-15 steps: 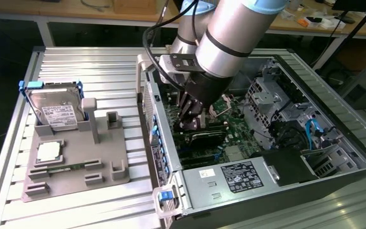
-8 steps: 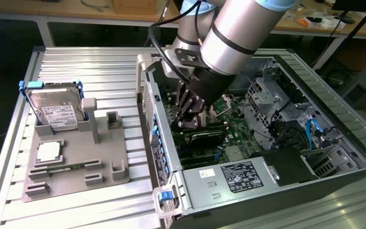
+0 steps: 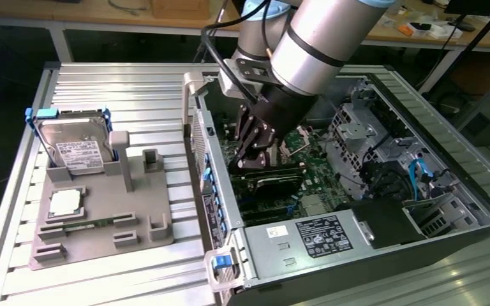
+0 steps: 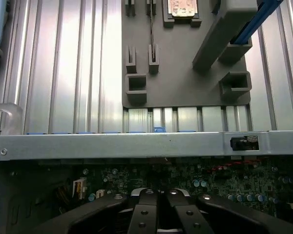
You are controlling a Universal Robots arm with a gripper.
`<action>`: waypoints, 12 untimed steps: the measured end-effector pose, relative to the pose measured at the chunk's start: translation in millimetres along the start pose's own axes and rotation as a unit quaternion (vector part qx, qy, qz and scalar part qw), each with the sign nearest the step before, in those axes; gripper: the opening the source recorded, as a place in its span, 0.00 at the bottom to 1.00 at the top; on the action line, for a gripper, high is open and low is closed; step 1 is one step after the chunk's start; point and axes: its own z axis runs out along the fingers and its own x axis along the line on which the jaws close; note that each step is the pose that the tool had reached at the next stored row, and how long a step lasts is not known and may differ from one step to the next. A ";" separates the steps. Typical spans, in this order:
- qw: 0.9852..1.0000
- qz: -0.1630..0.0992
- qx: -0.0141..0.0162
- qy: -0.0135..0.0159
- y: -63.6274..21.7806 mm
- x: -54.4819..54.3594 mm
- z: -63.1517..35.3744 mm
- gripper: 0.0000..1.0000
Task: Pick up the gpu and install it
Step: 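Press down on the gpu until it lock into place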
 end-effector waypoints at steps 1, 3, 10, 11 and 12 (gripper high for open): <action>1.000 0.000 0.000 0.000 -0.1 0.0 0.2 0.11; 1.000 0.000 0.000 0.000 0.5 0.1 1.0 0.11; 1.000 0.000 0.000 0.000 6.9 0.0 4.1 0.11; 1.000 0.000 0.000 0.000 7.0 0.0 4.2 0.11; 1.000 0.000 0.000 0.000 7.2 0.0 4.5 0.11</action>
